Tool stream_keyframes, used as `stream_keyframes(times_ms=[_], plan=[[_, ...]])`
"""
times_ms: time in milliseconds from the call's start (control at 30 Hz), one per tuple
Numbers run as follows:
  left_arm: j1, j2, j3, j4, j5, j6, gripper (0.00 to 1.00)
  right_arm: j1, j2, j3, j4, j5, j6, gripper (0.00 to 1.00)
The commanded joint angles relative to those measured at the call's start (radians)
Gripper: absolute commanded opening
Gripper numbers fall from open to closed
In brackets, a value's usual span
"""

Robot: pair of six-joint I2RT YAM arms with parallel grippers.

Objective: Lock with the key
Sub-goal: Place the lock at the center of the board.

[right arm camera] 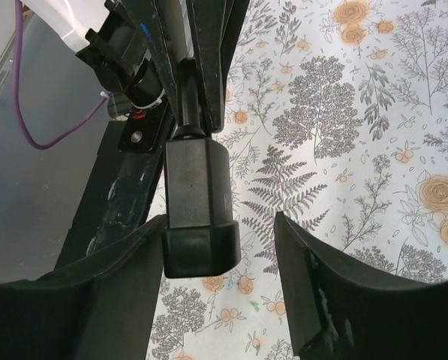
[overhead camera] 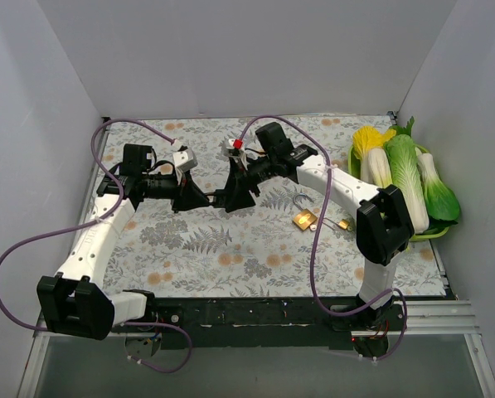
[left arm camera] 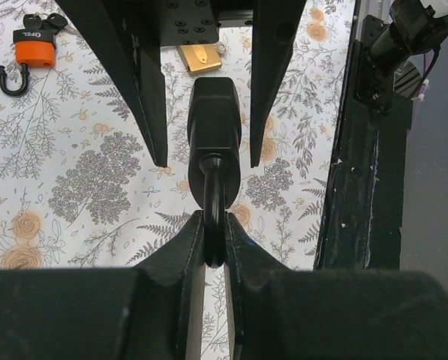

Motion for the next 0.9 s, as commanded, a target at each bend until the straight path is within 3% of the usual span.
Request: stream_keyframes(times_ms=[0,33,100,133,233,267,300,333,400,433,567,700,867], plan=[[-0.005,-0.047,0.008,0.043,0.093,-0.009,0.00,0.011,-0.053,0.003,0.050,-0.013,0.012,0.59],[-0.005,-0.045,0.008,0.043,0.091,-0.010,0.00,0.011,-0.056,0.003,0.050,-0.014,0.012,0.42],[-0.005,-0.040,0.011,0.049,0.082,-0.030,0.00,0.012,-0.059,0.000,0.050,-0.014,0.008,0.23],[-0.005,-0.040,0.010,0.066,0.068,-0.059,0.00,0.012,-0.064,-0.002,0.050,-0.013,0.008,0.02],[0.001,-0.036,-0.002,0.234,-0.058,-0.367,0.18,0.006,-0.077,-0.008,0.085,0.013,0.046,0.01],[0.007,-0.024,0.002,0.286,-0.082,-0.427,0.31,0.000,-0.085,-0.016,0.144,0.029,0.071,0.01],[0.015,-0.016,0.004,0.328,-0.137,-0.496,0.59,-0.006,-0.093,-0.042,0.204,0.073,0.159,0.01],[0.030,-0.005,0.013,0.369,-0.156,-0.668,0.65,-0.033,-0.108,-0.068,0.272,0.102,0.216,0.01],[0.047,0.051,0.080,0.440,-0.185,-0.812,0.86,-0.070,-0.117,-0.115,0.498,0.206,0.409,0.01],[0.058,0.073,0.112,0.457,-0.272,-0.957,0.87,-0.106,-0.119,-0.118,0.548,0.242,0.461,0.01],[0.135,0.145,0.150,0.542,-0.305,-1.324,0.96,-0.152,-0.117,-0.106,0.703,0.479,0.598,0.01],[0.130,0.174,0.133,0.630,-0.300,-1.513,0.98,-0.152,-0.131,-0.126,0.812,0.677,0.669,0.01],[0.057,0.245,0.218,0.653,-0.416,-1.570,0.98,-0.117,-0.123,-0.111,0.852,0.834,0.733,0.01]])
